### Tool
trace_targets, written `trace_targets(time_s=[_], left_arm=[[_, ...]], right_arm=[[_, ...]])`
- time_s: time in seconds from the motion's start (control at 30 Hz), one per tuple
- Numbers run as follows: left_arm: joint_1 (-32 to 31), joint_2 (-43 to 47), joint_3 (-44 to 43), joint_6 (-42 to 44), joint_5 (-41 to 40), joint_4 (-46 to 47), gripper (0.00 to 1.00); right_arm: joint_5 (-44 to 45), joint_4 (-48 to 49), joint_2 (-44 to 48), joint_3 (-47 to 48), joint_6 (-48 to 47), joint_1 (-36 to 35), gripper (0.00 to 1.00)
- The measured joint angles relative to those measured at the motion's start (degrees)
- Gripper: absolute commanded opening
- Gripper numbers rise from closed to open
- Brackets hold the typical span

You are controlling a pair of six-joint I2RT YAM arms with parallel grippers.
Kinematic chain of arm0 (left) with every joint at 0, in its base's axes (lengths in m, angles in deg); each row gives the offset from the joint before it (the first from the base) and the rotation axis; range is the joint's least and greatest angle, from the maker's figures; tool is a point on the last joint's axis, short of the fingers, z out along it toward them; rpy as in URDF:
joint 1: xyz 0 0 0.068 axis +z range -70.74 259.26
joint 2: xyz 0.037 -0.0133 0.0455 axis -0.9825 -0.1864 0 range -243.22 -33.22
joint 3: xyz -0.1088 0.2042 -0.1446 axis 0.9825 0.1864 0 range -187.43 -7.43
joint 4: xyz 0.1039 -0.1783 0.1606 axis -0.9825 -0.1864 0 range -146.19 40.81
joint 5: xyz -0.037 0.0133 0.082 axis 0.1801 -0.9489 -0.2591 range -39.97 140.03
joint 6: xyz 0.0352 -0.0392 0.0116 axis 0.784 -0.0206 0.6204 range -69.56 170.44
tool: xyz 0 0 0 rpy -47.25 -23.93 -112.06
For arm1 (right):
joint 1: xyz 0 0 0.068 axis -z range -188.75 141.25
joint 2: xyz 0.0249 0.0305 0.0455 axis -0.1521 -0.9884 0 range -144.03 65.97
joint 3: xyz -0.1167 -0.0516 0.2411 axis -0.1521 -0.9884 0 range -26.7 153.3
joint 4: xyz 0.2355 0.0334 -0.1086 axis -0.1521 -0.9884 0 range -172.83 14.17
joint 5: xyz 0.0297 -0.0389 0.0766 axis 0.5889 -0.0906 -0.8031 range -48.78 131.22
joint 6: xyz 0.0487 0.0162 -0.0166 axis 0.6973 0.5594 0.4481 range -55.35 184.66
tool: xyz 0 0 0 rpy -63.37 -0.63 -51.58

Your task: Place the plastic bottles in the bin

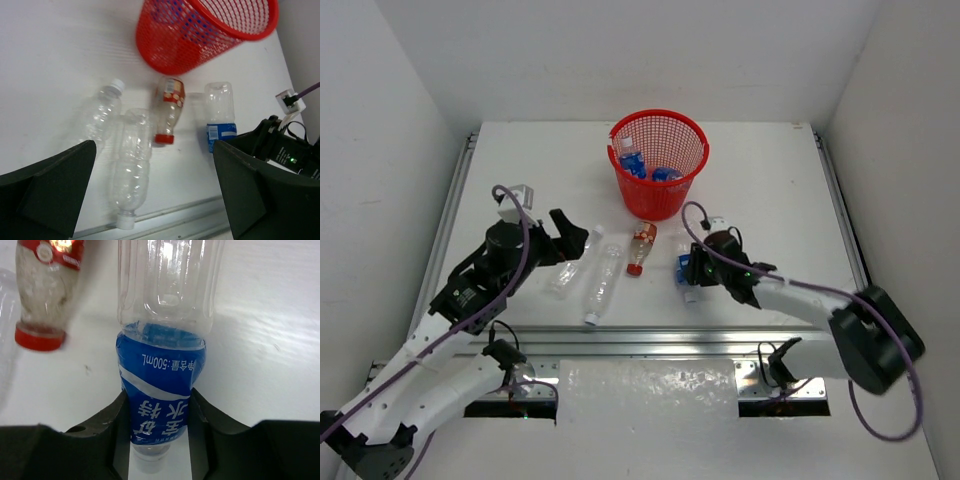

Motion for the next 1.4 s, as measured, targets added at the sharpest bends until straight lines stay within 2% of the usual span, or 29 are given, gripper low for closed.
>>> trace_targets(time_s=[0.17, 0.23, 0.33, 0.47, 0.63, 0.7, 0.73, 0.77, 0.8, 0.83, 0.87, 0.93, 1.0, 1.1, 1.2, 1.3, 1.4], left_arm=[[-0.2, -2.9, 4.6, -2.3, 13.1, 8.6, 1.00], [-0.9, -5.0, 6.9, -3.7, 19.9, 14.1, 1.00], [-5.7, -10.3, 8.9, -5.2, 26.9, 22.9, 1.00], [-13.3, -17.5, 8.6, -5.3, 32.5, 30.9, 1.00], [-14.5, -21.7, 5.7, -5.2, 34.4, 34.2, 0.99], [-14.5, -22.6, 4.9, -5.4, 35.7, 36.9, 0.77], [-14.4, -22.9, 4.8, -5.5, 36.9, 38.6, 0.30], [-14.4, -23.3, 4.5, -5.9, 38.1, 40.0, 0.13], [-14.4, -23.7, 4.1, -6.3, 39.2, 41.0, 0.10], [-14.5, -24.5, 3.0, -6.1, 40.0, 41.3, 0.04], [-14.4, -25.1, 2.0, -5.8, 40.5, 41.2, 0.00], [-14.4, -26.2, -0.6, -4.9, 38.8, 37.8, 0.00], [-14.5, -28.0, -7.6, -3.6, 32.8, 32.2, 0.00], [-14.4, -30.4, -19.9, -0.5, 18.2, 23.4, 0.00], [-13.6, -35.5, -34.1, 3.7, 3.1, 19.1, 0.00], [-11.0, -42.3, -46.1, 8.4, -7.3, 18.3, 0.00], [-6.4, -52.3, -57.5, 11.8, -13.0, 17.6, 0.00]], right_arm=[[-2.1, -2.8, 21.4, -9.6, 1.0, -0.4, 0.24], [-7.6, -1.7, 28.7, -11.5, 0.5, -0.6, 0.24], [-18.6, 1.0, 36.4, -12.8, 0.1, -0.8, 0.25], [-33.4, 5.6, 41.1, -12.1, 0.2, -1.2, 0.24], [-43.9, 9.4, 41.5, -11.6, 1.2, -1.4, 0.25], [-46.5, 10.0, 41.6, -11.6, 1.4, -1.5, 0.27], [-47.5, 10.3, 41.6, -11.5, 1.5, -1.6, 0.36], [-48.0, 10.4, 41.6, -11.4, 1.6, -1.6, 0.47], [-48.0, 10.5, 41.6, -11.3, 1.2, -1.6, 0.62], [-48.0, 10.5, 41.6, -11.1, 1.1, -1.4, 0.98], [-47.6, 10.3, 42.0, -11.0, 1.1, -1.3, 0.99], [-45.6, 8.2, 44.1, -10.7, -0.3, -1.6, 0.99], [-39.5, 2.8, 47.1, -9.6, -1.6, -1.9, 0.99], [-21.4, -8.7, 50.8, -6.9, -1.2, -1.9, 0.99], [-5.2, -18.1, 52.1, -5.6, 0.2, -1.7, 0.99], [3.0, -25.4, 53.5, -5.7, 0.6, -1.7, 0.99], [7.2, -30.1, 55.2, -5.7, 0.6, -1.7, 0.99]])
